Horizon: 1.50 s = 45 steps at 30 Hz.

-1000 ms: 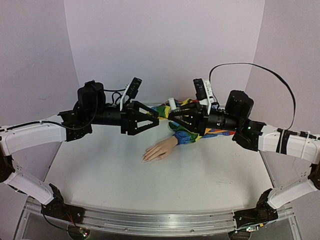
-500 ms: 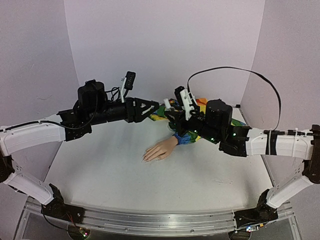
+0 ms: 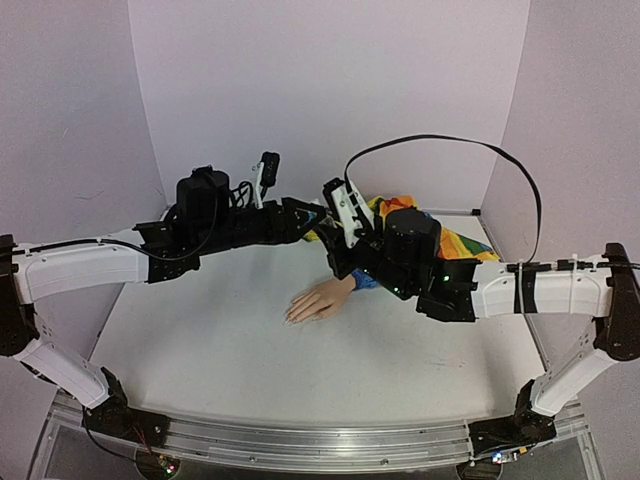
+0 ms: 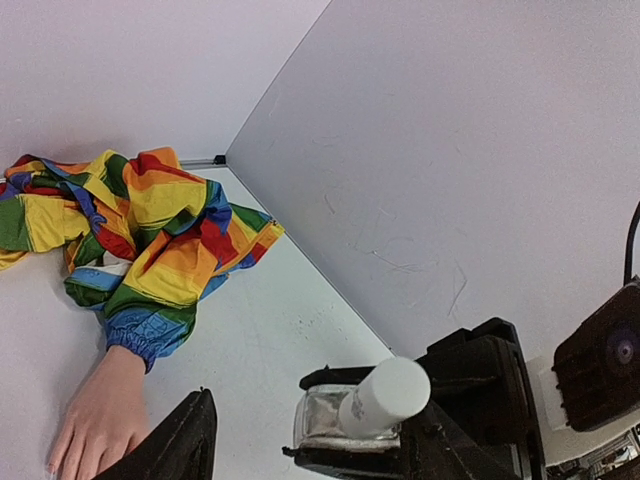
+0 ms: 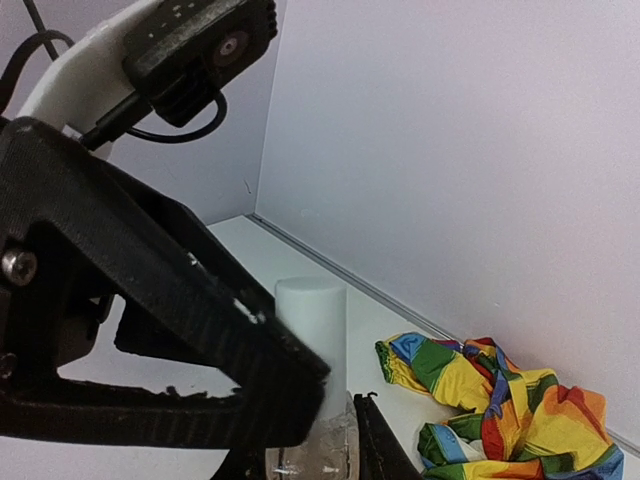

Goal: Paint the nails

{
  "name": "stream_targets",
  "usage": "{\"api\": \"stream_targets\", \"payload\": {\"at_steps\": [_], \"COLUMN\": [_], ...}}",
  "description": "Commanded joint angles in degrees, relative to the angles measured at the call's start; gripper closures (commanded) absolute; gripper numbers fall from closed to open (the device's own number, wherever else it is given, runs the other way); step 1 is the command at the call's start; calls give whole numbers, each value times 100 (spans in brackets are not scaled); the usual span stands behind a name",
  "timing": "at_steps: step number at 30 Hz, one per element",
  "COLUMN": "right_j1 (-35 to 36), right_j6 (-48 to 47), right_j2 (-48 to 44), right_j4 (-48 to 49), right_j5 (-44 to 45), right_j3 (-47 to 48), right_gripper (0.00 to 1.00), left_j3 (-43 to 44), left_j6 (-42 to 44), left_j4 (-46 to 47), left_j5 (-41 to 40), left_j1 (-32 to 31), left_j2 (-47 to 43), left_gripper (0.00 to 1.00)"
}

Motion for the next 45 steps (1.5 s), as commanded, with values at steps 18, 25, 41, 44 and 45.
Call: {"api": "stream_targets", "payload": {"at_steps": [18, 25, 41, 44, 45], "right_j1": [210, -106, -1275, -1277, -1277], "right_j6": [22, 510, 2578, 2193, 2017], "right_j2": [-103, -684, -1551, -1628, -1639], "right_j4": [452, 294, 1484, 1014, 787], "right_j5": [-189, -2077, -7571, -7055, -6837], "right_j3": [262, 88, -380, -418, -404], "right_gripper": [100, 100, 100, 100, 100], "left_j3": [400, 223, 110, 105, 86], "left_j6": [353, 818, 2349, 2095, 1974], "left_j4": [616, 625, 724, 722, 722], "left_j5": [410, 1649, 5643, 5005, 4744], "left_j1": [-129, -128, -141, -47, 43], "left_j2": [105, 62, -183, -223, -230], "left_gripper": [92, 100, 100, 95, 88]}}
